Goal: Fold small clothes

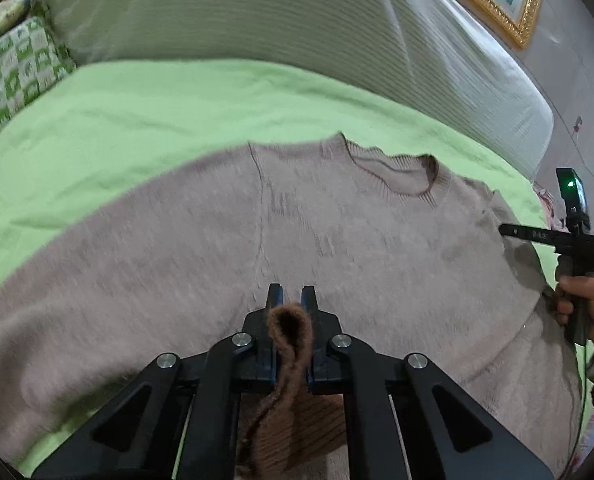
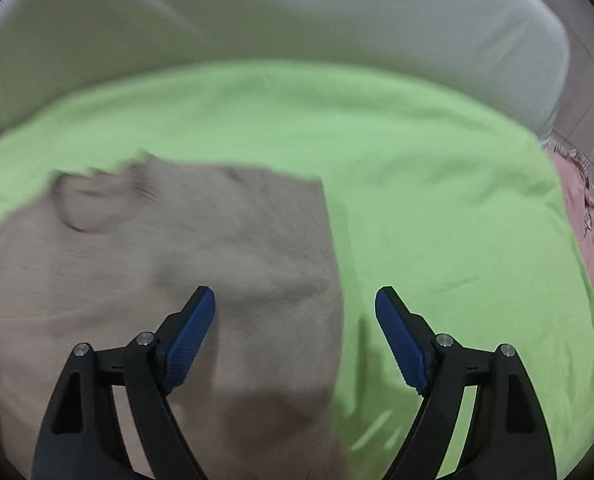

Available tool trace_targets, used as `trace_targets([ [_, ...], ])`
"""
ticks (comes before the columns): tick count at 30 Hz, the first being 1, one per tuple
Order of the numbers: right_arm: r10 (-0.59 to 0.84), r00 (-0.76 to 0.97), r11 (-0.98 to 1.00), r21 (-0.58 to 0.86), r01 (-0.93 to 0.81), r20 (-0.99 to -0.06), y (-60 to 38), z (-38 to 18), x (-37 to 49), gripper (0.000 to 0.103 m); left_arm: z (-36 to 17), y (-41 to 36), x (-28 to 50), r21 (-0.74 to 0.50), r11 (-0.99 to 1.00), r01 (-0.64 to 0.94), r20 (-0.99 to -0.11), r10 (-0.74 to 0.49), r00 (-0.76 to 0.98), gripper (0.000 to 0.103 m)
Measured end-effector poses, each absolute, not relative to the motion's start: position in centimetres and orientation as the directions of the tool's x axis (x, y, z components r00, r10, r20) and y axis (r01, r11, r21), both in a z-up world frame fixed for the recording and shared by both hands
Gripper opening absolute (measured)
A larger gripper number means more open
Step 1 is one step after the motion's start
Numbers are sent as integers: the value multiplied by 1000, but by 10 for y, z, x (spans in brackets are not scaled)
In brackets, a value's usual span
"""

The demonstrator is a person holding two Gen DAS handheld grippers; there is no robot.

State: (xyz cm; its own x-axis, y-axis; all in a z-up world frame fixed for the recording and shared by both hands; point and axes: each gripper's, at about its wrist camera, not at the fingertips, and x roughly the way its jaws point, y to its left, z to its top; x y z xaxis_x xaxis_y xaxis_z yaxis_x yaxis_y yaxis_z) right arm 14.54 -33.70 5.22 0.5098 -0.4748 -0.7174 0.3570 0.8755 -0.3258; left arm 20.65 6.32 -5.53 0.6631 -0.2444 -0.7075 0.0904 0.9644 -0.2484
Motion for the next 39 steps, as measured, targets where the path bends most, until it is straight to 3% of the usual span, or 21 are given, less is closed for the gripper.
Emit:
trace_targets([
  [1, -416, 546, 903, -261, 341, -727, -344, 51, 143, 35, -57, 62, 207, -252, 963, 96, -707, -251, 661, 5],
  [2, -361, 573, 921, -185, 343, -736, -351, 54, 138, 16, -56, 61, 208, -258, 961, 98, -705, -256, 662, 4],
  [5, -385, 629, 916, -195, 352, -675, -347, 66, 130, 8, -44, 60, 215, -273, 955, 115, -676, -276, 683, 3],
  [10, -386, 701, 894, -54, 445, -600, -365, 86, 123, 8, -26, 46, 238, -159, 976, 146, -651, -215, 728, 3],
  [13, -398, 592, 866, -73, 496, -700, -377, 56, 135, 10, -55, 51, 260, -76, 996, 54, -746, -92, 660, 5],
  [15, -450, 585, 841, -100, 532, -674, -374, 58, 127, 26, -65, 63, 257, -54, 999, -3, -768, -40, 639, 10],
  [17, -498, 599, 823, -124, 554, -628, -362, 71, 116, 58, -63, 84, 242, -102, 992, -72, -765, -32, 643, 21],
  [19, -497, 670, 839, -108, 534, -551, -340, 87, 98, 63, -56, 105, 219, -157, 979, -129, -752, -33, 659, 26],
  [21, -407, 749, 895, -64, 442, -523, -314, 95, 86, 63, -51, 124, 195, -241, 956, -171, -742, -68, 668, 47],
  [23, -305, 794, 941, -37, 337, -526, -288, 93, 75, 63, -50, 142, 169, -326, 922, -209, -726, -102, 680, 55],
  [27, -110, 807, 988, 25, 152, -580, -241, 72, 69, 63, -59, 175, 119, -445, 853, -272, -729, -169, 664, 58],
  [30, -27, 787, 998, 30, 59, -617, -211, 52, 70, 63, -68, 200, 79, -507, 789, -347, -732, -182, 656, 68],
  [33, 28, 768, 998, 57, 11, -640, -186, 36, 63, 63, -82, 234, 36, -580, 678, -452, -734, -194, 651, 74],
  [35, 49, 764, 998, 70, -6, -643, -170, 25, 56, 63, -92, 258, 4, -681, 554, -478, -675, -224, 703, 74],
  [39, 54, 749, 997, 82, 1, -660, -153, 10, 49, 63, -97, 297, -36, -728, 366, -579, -656, -127, 744, 74],
])
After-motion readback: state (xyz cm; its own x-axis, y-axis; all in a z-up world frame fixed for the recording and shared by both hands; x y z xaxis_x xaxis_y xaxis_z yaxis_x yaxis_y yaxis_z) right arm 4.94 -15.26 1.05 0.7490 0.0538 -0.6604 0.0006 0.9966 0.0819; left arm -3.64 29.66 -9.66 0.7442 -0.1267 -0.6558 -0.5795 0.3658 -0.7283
